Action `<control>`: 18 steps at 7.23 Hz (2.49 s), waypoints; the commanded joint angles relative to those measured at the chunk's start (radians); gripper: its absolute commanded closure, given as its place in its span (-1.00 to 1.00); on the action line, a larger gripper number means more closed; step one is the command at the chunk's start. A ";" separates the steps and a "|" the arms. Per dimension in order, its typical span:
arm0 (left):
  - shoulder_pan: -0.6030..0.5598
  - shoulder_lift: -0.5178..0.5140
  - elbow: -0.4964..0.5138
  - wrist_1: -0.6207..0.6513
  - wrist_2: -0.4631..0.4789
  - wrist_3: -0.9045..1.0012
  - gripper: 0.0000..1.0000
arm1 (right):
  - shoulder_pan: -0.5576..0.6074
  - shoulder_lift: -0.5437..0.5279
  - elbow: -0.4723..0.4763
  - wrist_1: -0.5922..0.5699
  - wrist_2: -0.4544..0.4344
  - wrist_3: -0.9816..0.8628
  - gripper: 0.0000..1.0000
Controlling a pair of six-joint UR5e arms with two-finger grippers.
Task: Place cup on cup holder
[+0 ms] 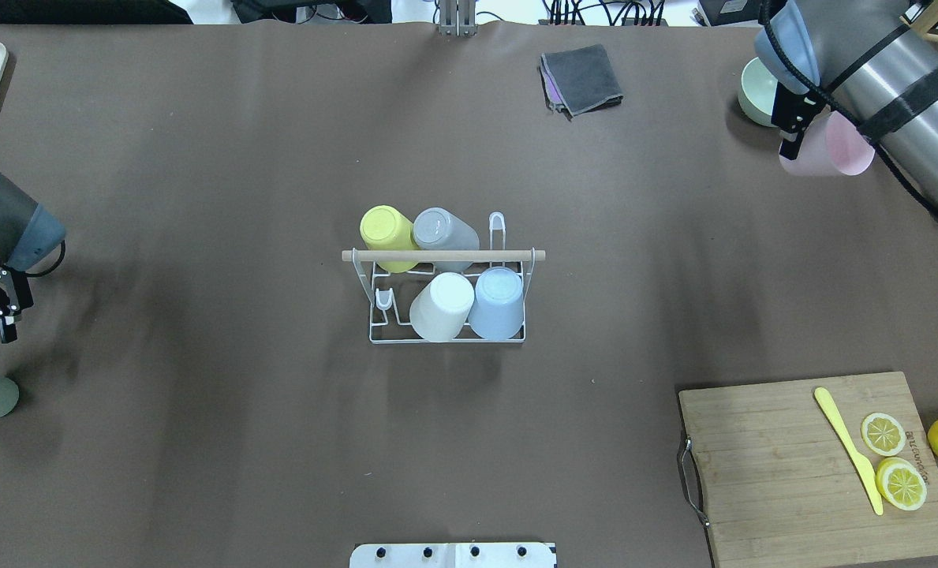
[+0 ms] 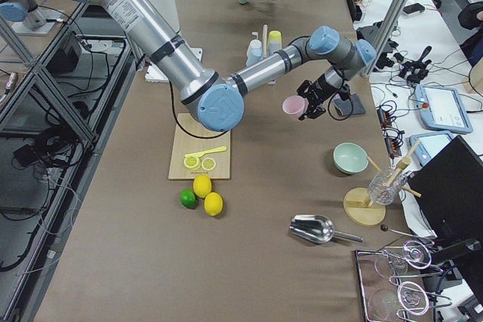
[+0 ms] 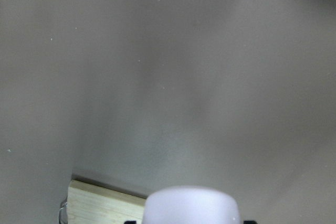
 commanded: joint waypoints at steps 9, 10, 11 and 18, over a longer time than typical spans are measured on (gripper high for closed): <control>0.044 0.018 0.000 0.018 -0.019 0.023 -0.95 | 0.028 -0.105 0.126 1.109 -0.056 0.593 1.00; 0.049 0.019 0.000 0.020 -0.019 0.023 -0.95 | 0.008 -0.117 0.126 1.245 -0.064 0.651 1.00; 0.055 0.021 0.000 0.020 -0.019 0.023 -0.95 | -0.012 -0.126 0.126 1.380 -0.079 0.725 1.00; 0.080 0.036 -0.005 0.107 -0.017 0.123 -0.95 | -0.386 -0.313 0.383 1.871 -0.554 1.032 1.00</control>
